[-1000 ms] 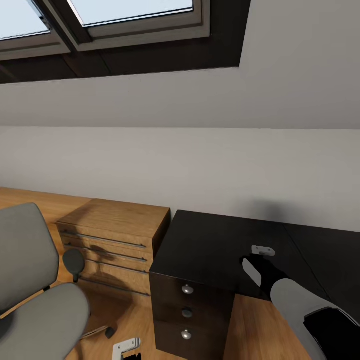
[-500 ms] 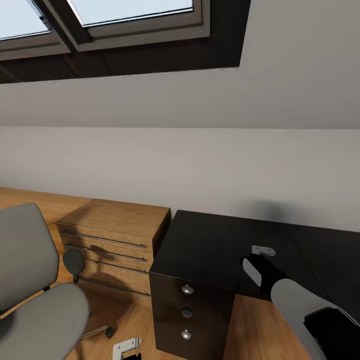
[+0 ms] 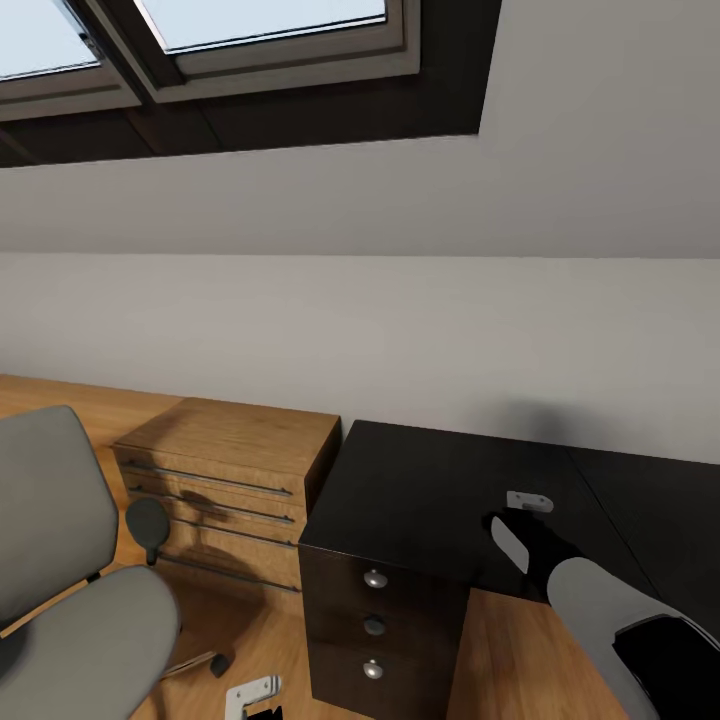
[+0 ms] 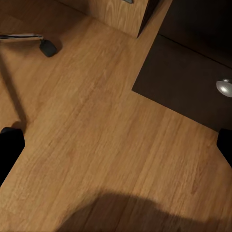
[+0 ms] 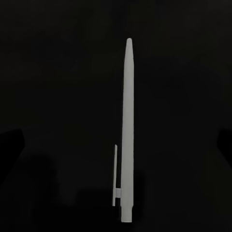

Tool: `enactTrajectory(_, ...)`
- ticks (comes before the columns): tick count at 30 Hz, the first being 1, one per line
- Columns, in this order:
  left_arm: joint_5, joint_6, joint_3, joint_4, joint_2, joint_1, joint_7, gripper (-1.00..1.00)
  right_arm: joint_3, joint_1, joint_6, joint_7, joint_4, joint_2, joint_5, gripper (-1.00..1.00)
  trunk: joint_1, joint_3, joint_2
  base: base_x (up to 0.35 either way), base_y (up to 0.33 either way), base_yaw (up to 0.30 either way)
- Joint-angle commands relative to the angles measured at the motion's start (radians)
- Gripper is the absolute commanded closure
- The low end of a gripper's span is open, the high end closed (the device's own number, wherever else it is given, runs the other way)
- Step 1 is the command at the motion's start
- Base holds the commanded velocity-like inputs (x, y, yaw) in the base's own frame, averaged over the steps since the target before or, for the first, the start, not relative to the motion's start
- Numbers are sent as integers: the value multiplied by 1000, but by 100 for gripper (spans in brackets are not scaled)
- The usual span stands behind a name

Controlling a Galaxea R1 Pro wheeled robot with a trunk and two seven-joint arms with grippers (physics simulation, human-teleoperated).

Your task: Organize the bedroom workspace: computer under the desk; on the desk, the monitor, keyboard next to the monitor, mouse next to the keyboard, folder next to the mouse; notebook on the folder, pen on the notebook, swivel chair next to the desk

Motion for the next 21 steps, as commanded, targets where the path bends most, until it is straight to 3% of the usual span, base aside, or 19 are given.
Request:
enactTrajectory(1,9,4,-5,-2,1,0,8,-100,8,0,7,-5,-3,-1,-7,-100,0,-1,-1,0,0,0)
enactTrajectory(21,9,5,-5,-1,1,0,8,-100,8,-1,7,-2,-1,-12,-6,-100,23,-20,-43,0,0,0)
